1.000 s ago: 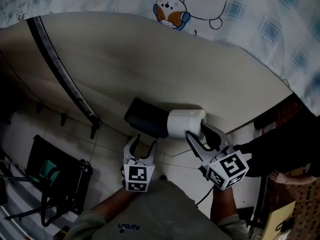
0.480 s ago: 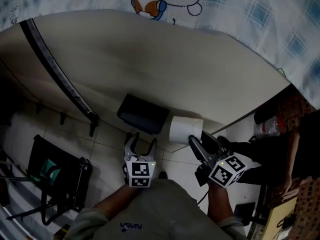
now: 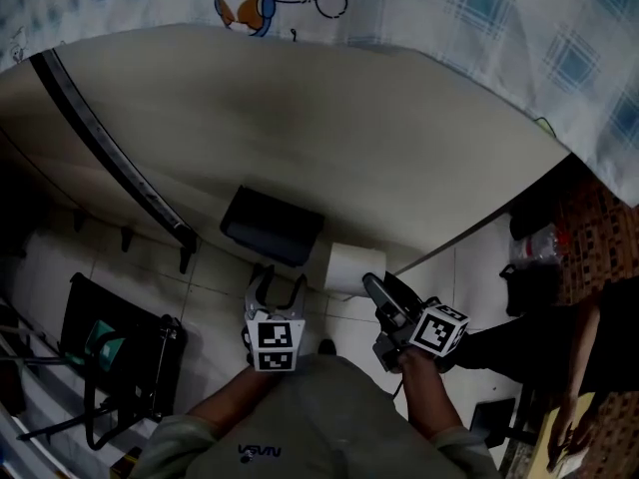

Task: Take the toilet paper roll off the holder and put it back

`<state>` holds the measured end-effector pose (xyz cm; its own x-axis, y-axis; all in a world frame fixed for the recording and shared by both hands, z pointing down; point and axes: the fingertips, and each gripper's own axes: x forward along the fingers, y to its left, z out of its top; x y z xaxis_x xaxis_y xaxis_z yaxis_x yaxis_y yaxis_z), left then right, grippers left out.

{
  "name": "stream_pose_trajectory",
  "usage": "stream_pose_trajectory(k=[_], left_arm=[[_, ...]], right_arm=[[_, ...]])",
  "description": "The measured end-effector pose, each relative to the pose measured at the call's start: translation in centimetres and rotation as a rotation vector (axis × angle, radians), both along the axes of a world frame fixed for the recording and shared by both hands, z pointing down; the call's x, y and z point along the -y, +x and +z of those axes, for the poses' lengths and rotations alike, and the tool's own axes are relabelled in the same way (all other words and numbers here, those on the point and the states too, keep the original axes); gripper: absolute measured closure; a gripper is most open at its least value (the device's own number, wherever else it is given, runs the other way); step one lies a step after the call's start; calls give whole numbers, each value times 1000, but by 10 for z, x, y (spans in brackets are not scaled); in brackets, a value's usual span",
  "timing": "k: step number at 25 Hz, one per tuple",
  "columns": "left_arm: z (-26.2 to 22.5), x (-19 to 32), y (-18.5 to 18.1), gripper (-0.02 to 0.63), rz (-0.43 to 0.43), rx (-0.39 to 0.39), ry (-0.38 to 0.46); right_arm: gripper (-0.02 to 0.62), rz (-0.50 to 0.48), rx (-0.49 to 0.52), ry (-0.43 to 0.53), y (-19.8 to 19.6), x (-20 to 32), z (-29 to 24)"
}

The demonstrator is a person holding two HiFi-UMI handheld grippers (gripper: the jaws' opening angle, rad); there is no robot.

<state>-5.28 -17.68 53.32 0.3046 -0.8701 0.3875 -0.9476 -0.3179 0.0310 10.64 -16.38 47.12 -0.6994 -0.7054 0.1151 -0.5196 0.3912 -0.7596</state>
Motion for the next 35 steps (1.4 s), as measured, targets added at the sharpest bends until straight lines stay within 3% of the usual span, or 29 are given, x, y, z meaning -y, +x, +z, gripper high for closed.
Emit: stream_pose_trajectory(k=[5, 13, 25, 31, 35], left_arm=[[3, -2, -1, 412, -12, -17, -19], [6, -5, -3, 600, -20, -19, -33], [9, -1, -12, 598, -37, -18, -34], [13, -1, -21, 451, -70, -19, -58], [15, 1, -9, 389, -46, -22, -68]], right_arm=[[425, -31, 81, -62, -6, 0, 21], [425, -53, 140, -94, -14, 0, 34], [426, -26, 147, -102, -16, 6, 41], [428, -28, 156, -125, -22, 11, 43], [428, -2, 163, -124, -12, 9, 43]])
